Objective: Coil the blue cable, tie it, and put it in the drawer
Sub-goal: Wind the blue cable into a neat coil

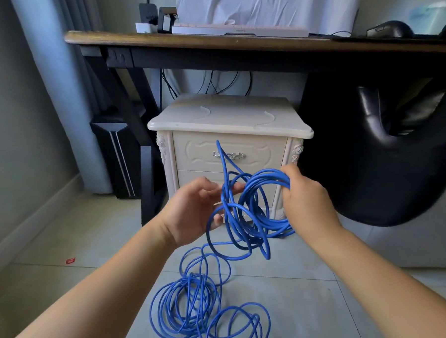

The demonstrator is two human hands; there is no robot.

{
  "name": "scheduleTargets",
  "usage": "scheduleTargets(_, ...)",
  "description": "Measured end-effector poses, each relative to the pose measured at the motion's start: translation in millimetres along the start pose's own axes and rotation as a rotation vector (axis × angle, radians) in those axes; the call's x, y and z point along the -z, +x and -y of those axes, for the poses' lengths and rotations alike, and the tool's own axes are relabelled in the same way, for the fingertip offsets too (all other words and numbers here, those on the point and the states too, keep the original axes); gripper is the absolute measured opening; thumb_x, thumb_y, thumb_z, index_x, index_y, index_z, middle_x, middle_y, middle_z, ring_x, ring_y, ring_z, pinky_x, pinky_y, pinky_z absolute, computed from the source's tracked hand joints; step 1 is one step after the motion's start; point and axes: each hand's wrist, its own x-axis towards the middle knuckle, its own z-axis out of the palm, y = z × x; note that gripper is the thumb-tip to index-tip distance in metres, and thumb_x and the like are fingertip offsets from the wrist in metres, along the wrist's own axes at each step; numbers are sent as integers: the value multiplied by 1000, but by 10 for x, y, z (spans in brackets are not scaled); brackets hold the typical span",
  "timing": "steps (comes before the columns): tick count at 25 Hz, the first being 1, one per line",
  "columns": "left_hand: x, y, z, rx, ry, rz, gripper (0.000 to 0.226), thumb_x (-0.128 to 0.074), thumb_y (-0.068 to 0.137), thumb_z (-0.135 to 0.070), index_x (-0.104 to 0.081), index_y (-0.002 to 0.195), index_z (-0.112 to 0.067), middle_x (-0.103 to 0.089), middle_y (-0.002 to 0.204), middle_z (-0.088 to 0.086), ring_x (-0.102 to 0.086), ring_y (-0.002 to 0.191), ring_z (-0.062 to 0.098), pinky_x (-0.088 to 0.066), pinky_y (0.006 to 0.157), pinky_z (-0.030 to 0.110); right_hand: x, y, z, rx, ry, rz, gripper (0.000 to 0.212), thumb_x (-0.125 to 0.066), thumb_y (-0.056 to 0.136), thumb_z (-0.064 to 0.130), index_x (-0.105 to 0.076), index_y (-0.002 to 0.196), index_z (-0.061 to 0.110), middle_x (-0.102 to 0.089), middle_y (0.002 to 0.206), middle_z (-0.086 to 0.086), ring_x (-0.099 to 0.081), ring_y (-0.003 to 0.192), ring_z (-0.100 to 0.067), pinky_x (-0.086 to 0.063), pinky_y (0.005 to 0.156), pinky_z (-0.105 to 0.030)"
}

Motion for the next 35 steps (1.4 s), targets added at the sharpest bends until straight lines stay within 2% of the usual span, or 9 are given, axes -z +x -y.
scheduleTargets(2,-29,-14,-6,32,-103,29,45,-34,83,-10,-77,95,-3,-70,95,7,-61,50,15,-49,42,20,-6,6,14,-3,-9,9,27,-41,95,5,-48,121,10,-60,85,-16,-58,81,-41,-50,69,-47)
scheduleTargets(4,-46,32,56,-40,46,-59,40,-40,90,2,-79,92,-9,-70,89,5,-62,52,13,-50,47,20,-20,18,25,3,-24,9,24,-40,96,6,-47,118,11,-55,82,-12,-57,81,-41,-48,66,-45)
scheduleTargets(8,-93,116,159,-220,283,-109,37,-58,88,6,-79,98,-22,-75,105,-1,-66,87,11,-48,86,26,-36,27,11,-6,-23,14,21,-40,97,7,-46,117,11,-50,75,-8,-57,78,-40,-44,63,-43)
scheduleTargets(18,-221,65,171,-287,329,-106,44,-65,84,7,-69,117,-22,-74,111,7,-71,93,13,-53,84,22,-76,-34,-1,-1,76,40,21,-40,98,8,-48,116,15,-52,70,-6,-57,73,-35,-47,62,-43)
scheduleTargets(24,-281,50,169,-336,672,-150,34,-68,87,0,-71,113,-22,-76,103,6,-71,85,9,-53,70,14,-223,-129,91,43,107,138,23,-42,94,8,-46,115,17,-55,80,-6,-57,80,-35,-46,67,-41)
scheduleTargets(27,-229,76,173,-348,980,-230,19,-67,91,-15,-70,108,-24,-75,94,0,-70,84,13,-55,71,22,-305,-126,107,-8,148,172,24,-44,93,11,-49,113,23,-60,83,-2,-59,83,-33,-49,70,-41)
scheduleTargets(32,-136,121,164,-345,1411,-392,9,-48,96,-19,-55,101,-19,-65,87,2,-59,81,27,-49,70,39,-255,-41,178,-185,810,548,51,-49,88,1,-61,115,43,-71,92,5,-65,80,-13,-54,79,-31)
scheduleTargets(34,-127,129,147,-353,1512,-492,10,-43,95,-19,-53,99,-19,-61,82,2,-55,78,30,-46,67,39,-231,-16,179,-271,1111,605,41,-48,88,7,-71,109,34,-69,92,3,-60,82,-11,-49,86,-31)
scheduleTargets(35,-131,140,146,-353,1533,-520,11,-43,95,-19,-53,99,-19,-61,82,1,-55,78,30,-46,66,39,-238,-24,189,-271,1129,611,27,-55,88,23,-73,104,35,-70,97,7,-61,89,-9,-48,92,-31)
